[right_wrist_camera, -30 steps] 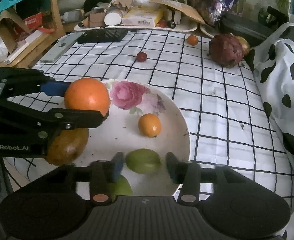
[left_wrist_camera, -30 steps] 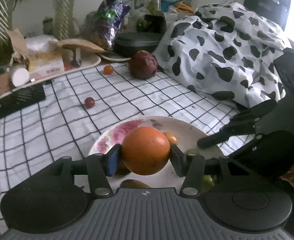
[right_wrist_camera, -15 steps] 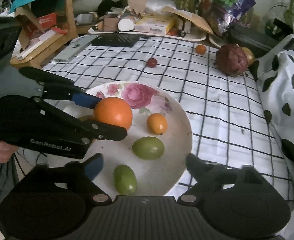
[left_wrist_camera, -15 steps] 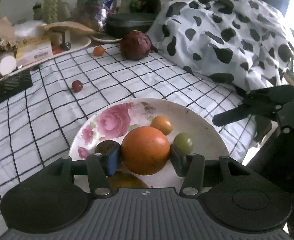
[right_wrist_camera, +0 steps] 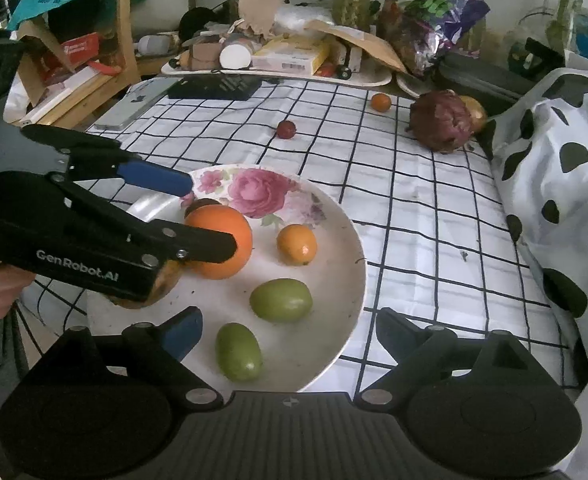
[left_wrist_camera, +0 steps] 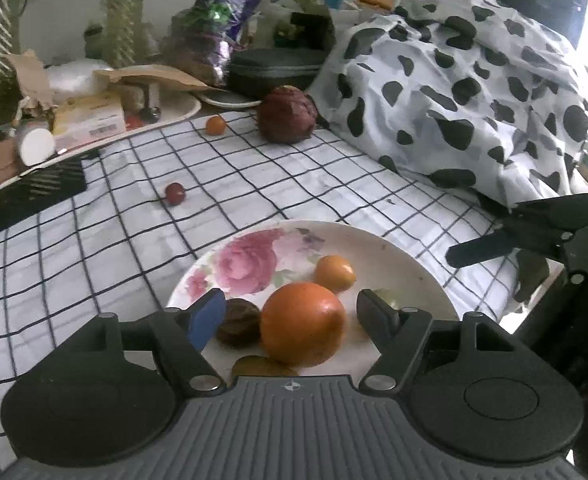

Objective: Organize fruits
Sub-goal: 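Lower both fruits onto the rose plate and open both tools, then withdraw both tools from the plate toward the red dragon fruit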

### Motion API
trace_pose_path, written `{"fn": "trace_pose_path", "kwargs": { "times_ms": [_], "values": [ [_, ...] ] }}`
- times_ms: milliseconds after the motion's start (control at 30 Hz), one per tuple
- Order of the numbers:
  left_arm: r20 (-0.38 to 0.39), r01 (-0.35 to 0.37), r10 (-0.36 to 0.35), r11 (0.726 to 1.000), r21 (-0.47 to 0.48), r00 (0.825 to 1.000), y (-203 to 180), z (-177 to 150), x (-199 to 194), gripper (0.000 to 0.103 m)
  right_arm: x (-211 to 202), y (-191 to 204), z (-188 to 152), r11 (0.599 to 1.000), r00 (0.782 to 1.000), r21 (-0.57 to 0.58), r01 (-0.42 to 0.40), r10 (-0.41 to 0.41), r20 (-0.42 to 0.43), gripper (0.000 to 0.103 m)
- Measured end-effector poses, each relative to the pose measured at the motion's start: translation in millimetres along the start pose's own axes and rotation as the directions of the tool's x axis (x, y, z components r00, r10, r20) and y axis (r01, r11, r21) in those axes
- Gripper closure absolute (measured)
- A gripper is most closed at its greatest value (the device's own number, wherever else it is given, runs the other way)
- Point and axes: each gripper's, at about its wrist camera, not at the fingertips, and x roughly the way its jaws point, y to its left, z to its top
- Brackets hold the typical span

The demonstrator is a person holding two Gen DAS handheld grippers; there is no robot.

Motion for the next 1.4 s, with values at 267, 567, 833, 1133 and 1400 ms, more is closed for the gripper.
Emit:
{"fn": "trace_pose_path", "kwargs": {
  "times_ms": [267,567,833,1133,1400],
  "values": [
    [0.022,-0.062,0.063,0.997,-0.035,0.998,6,-3,-15,0.032,-5,0,4,0.999,0.999,0.032,0.026,-0.027,0.044,0.002],
    [0.060,-0.120,0.124,0.990,-0.067,0.990,15,-5,-33,0.032,-8,-1,11,0.994,0.991,0.070,0.083,-0.089,0.096,0.000],
    [0.082,-0.148,0.156,0.984,-0.095,0.984,22,-5,-39,0.032,-10,-3,13,0.989,0.985,0.100,0.111,-0.122,0.121,0.000],
    [0.094,-0.160,0.169,0.983,-0.091,0.981,23,-2,-36,0.032,-11,-10,13,0.983,0.980,0.129,0.129,-0.147,0.138,0.000],
    [0.099,-0.185,0.193,0.979,-0.081,0.976,26,6,-27,0.032,-7,-17,16,0.979,0.976,0.143,0.143,-0.163,0.146,0.000]
  ]
}}
